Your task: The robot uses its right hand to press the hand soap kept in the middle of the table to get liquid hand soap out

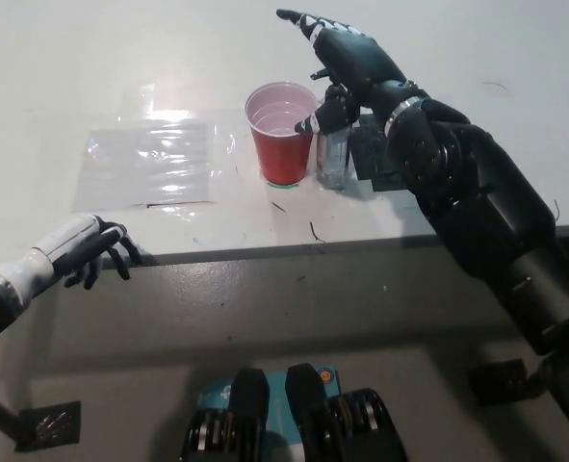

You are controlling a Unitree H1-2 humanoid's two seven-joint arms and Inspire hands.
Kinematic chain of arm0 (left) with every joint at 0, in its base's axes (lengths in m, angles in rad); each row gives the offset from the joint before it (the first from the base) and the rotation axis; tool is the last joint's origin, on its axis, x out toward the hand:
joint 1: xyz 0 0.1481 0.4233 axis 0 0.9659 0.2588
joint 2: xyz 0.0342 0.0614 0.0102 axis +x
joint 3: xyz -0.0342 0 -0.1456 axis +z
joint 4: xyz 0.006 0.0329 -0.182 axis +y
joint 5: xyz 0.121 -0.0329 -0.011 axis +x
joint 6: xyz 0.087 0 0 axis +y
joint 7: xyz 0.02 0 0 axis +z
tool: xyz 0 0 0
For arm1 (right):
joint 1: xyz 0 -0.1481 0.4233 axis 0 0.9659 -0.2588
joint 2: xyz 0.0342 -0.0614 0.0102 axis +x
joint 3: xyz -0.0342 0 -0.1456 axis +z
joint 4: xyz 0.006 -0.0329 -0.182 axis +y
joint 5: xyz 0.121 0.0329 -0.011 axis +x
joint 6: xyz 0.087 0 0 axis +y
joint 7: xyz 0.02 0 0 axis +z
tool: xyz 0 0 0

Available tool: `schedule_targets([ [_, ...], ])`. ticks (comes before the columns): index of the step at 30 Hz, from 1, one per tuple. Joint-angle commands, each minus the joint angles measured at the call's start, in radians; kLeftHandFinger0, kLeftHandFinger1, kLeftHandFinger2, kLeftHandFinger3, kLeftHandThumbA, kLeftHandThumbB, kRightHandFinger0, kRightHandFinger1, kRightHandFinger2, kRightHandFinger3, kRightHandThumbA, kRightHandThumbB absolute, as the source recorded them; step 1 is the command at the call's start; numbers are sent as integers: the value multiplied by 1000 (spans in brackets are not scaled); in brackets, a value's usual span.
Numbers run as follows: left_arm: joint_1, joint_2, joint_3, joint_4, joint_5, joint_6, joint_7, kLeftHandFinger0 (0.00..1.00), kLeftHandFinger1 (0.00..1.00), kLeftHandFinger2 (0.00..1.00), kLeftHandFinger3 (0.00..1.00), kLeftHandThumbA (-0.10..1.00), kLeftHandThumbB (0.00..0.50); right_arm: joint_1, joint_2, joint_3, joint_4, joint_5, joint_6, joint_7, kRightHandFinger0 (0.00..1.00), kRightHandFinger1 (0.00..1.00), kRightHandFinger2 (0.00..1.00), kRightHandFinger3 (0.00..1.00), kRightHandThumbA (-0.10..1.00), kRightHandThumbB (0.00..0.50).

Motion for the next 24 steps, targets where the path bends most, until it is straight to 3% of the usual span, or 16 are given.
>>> schedule_targets([
  [1, -49, 20, 0, -10, 19, -19, -16, 99, 168, 404, 595, 1000, 243, -17, -2, 6, 8, -27, -75, -50, 1000, 1000, 1000, 1000, 1000, 419],
  [12, -68, 19, 4, -1, 16, -30, -25, 63, 132, 388, 570, 1000, 270, 13, -45, 82, 28, -88, -102, -10, 1000, 1000, 1000, 1000, 1000, 407],
  [15, -72, 16, 5, 3, 11, -24, -30, 36, 100, 352, 561, 1000, 284, 19, -46, 87, 48, -88, -121, -19, 1000, 1000, 1000, 1000, 1000, 368],
  [17, -77, 17, 1, 7, 18, -42, -28, 13, 81, 326, 539, 1000, 278, 26, -45, 83, 52, -90, -119, -21, 1000, 1000, 1000, 1000, 1000, 369],
  [20, -77, 17, 1, -8, 19, -9, -34, 61, 126, 375, 554, 1000, 269, 33, -40, 93, 75, -101, -127, -25, 1000, 1000, 1000, 1000, 1000, 372],
  [22, -77, 14, 2, -10, 13, 4, -39, 60, 108, 355, 558, 1000, 288, 42, -44, 101, 60, -108, -127, -13, 1000, 1000, 1000, 1000, 1000, 378],
  [24, -84, 19, -1, -11, 20, -3, -40, 44, 94, 345, 563, 1000, 283, 42, -49, 107, 63, -112, -143, -13, 1000, 1000, 1000, 1000, 1000, 353],
])
